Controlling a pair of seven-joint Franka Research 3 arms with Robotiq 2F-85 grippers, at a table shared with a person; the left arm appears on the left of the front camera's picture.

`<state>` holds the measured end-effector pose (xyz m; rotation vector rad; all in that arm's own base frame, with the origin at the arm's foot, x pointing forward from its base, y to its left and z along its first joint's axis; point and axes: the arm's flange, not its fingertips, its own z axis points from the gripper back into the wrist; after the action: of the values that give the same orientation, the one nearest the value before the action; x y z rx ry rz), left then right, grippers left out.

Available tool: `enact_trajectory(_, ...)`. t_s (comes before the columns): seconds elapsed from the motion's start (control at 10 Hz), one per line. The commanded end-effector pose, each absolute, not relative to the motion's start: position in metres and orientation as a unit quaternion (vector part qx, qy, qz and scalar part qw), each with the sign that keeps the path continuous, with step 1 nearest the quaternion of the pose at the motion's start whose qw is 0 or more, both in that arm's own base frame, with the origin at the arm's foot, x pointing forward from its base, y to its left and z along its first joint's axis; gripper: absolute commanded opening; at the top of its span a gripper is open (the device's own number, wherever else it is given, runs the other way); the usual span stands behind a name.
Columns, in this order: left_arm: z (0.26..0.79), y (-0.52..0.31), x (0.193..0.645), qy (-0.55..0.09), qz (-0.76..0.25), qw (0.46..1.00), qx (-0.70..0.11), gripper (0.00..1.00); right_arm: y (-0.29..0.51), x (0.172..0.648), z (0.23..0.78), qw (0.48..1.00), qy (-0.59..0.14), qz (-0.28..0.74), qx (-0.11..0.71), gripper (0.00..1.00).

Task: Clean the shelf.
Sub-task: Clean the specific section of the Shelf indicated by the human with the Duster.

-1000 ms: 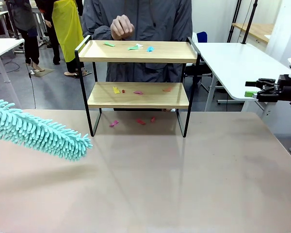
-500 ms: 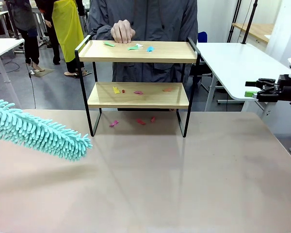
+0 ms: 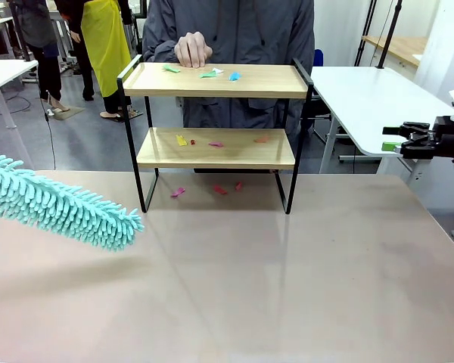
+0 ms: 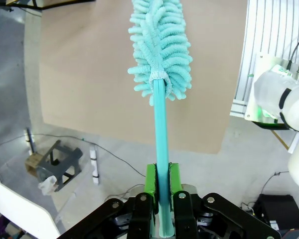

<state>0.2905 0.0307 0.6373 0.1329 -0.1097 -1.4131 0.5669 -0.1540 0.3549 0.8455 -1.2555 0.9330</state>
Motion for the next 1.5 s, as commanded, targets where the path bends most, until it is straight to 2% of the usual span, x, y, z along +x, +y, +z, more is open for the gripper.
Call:
enact_trajectory(0.0,0.638,0.031,0.288,-0.050,-0.653,0.754,0.060,0.13,-0.152,0.567,0.357,0.629,-0.549,0.409,0.369,1.00)
enact_trajectory(0.3,0.637,0.031,0.290,-0.050,-0.648,0.757,0.061,0.13,-0.152,0.567,0.357,0.629,-0.549,0.409,0.369,1.00)
enact_trajectory(0.6,0.693,-0.008,0.262,-0.065,-0.599,0.798,0.011,0.13,-0.152,0.567,0.357,0.629,-0.549,0.409,0.369,1.00)
enact_trajectory(0.8,0.730,-0.041,0.242,-0.078,-0.578,0.810,-0.055,0.13,-0.152,0.567,0.357,0.629,-0.549,0.409,0.369,1.00)
enact_trajectory(0.9,0.752,-0.063,0.231,-0.094,-0.543,0.827,-0.110,0.13,-0.152,0.567,0.357,0.629,-0.549,0.409,0.369,1.00)
enact_trajectory(1.2,0.778,-0.129,0.206,-0.183,-0.443,0.867,-0.135,0.13,-0.152,0.567,0.357,0.629,-0.549,0.409,0.369,1.00)
enact_trajectory(1.4,0.779,-0.168,0.202,-0.266,-0.361,0.883,-0.136,0.13,-0.152,0.567,0.357,0.629,-0.549,0.409,0.369,1.00)
